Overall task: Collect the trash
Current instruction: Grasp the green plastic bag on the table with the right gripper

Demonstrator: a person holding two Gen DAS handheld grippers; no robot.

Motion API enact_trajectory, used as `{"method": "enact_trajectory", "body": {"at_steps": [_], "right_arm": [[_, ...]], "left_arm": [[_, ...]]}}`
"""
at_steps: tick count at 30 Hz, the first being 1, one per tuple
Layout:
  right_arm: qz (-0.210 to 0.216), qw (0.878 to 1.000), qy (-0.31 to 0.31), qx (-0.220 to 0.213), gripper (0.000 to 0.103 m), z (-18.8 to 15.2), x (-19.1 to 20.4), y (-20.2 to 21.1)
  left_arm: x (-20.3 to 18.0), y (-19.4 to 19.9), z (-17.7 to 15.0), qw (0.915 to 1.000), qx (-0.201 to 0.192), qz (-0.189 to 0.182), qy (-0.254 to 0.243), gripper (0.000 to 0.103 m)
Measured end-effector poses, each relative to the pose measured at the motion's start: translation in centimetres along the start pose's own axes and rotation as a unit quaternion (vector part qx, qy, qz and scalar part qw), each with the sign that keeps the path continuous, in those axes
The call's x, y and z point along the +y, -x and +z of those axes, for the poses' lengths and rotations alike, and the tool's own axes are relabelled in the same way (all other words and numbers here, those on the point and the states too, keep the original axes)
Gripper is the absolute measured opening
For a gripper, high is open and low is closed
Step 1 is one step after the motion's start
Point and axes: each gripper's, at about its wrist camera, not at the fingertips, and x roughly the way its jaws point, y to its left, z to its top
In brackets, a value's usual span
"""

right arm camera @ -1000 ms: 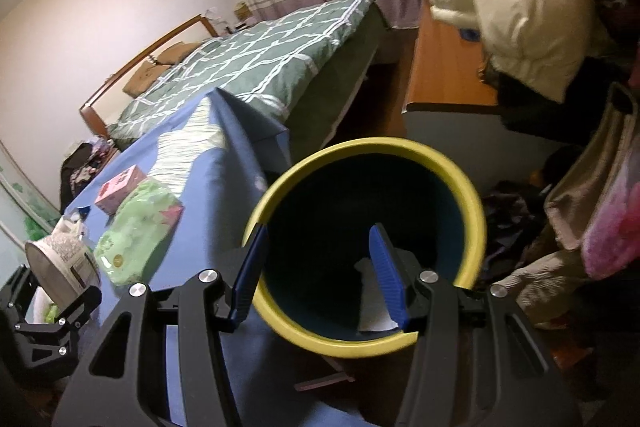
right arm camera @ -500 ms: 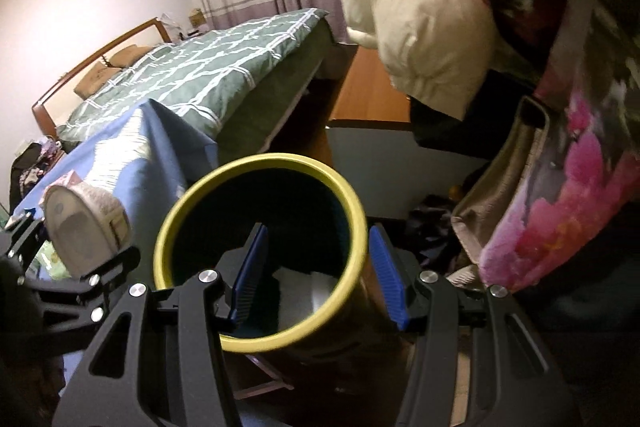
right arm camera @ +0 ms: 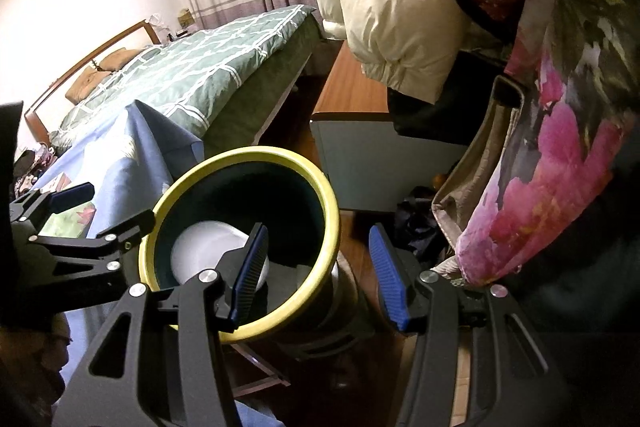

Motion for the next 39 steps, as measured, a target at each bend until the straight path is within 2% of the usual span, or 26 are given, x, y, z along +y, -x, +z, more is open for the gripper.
{"method": "enact_trajectory", "body": {"at_steps": [6, 10, 12, 19, 23, 27, 28, 31, 35, 39], "right_arm": [[0.013, 1.000, 0.004, 0.003, 0.051, -0.3, 1.1, 0.2], [0.038, 0.999, 0.024, 0.011, 0.051, -0.5, 3.9, -0.2], [0.054, 0.998, 0.037, 0.015, 0.051, -0.5, 5.9, -0.4], [0.135, 0.986, 0.094, 0.028, 0.051, -0.3, 15.4, -0.9], [0.173, 0.977, 0.112, 0.050, 0.051, -0.4, 20.6, -1.9], [0.197, 0.970, 0.113, 0.083, 0.051, -0.5, 25.0, -3.3], [0.195, 0.970, 0.109, 0.093, 0.051, -0.6, 26.1, -3.8], [0.186, 0.972, 0.099, 0.105, 0.060, -1.0, 27.4, -4.9], [0.177, 0.973, 0.092, 0.120, 0.063, -1.2, 29.2, -6.3], [0.145, 0.976, 0.115, 0.116, 0.064, -1.7, 30.9, -7.2]], "left_arm": [[4.2, 4.4, -2.2, 0.9989, -0.022, 0.012, 0.039, 0.098], [9.2, 8.8, -5.4, 0.9951, -0.034, 0.045, 0.081, 0.098], [11.3, 10.7, -7.0, 0.9920, -0.041, 0.061, 0.103, 0.098], [19.1, 17.2, -13.3, 0.9717, -0.063, 0.143, 0.177, 0.098], [22.0, 19.6, -16.0, 0.9624, -0.073, 0.168, 0.200, 0.098], [23.8, 21.0, -17.7, 0.9571, -0.083, 0.174, 0.216, 0.098], [24.1, 21.2, -18.0, 0.9562, -0.085, 0.175, 0.219, 0.098], [24.7, 21.5, -18.9, 0.9556, -0.089, 0.169, 0.224, 0.098], [24.8, 21.4, -19.2, 0.9557, -0.090, 0.161, 0.229, 0.098], [24.9, 21.2, -19.7, 0.9559, -0.090, 0.155, 0.233, 0.098]]}}
